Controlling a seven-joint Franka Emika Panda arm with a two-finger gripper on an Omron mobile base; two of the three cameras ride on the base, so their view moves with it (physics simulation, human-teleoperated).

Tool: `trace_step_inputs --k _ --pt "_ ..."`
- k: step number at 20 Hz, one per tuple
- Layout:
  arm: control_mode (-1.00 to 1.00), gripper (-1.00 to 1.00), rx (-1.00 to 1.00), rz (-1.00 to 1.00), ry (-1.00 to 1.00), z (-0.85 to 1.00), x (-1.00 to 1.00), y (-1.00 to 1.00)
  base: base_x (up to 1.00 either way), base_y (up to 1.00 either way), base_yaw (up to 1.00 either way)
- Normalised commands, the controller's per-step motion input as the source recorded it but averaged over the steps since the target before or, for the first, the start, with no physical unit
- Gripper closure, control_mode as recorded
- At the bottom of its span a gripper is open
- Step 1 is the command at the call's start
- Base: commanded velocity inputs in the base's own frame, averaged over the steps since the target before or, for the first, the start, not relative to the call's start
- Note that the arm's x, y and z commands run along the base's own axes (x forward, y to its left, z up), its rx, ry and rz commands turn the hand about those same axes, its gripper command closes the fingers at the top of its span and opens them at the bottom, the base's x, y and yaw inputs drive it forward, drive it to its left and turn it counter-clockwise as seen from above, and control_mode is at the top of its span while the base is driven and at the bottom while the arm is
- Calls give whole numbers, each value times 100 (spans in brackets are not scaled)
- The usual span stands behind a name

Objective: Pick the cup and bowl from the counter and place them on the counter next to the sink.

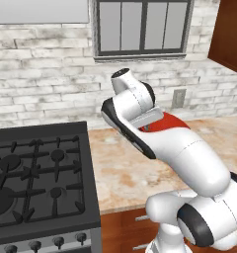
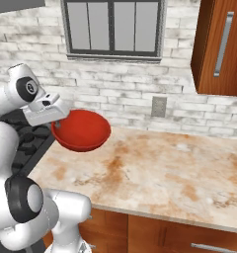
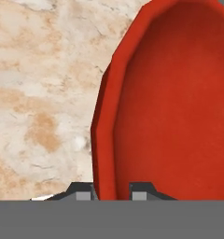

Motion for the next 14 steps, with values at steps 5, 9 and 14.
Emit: trace_step_inputs --k 5,9,14 --pt "-100 100 -1 0 0 1 -24 9 0 0 0" --pt "-100 100 0 0 0 0 0 0 0 0 0" --pt "-100 100 0 0 0 0 0 0 0 0 0"
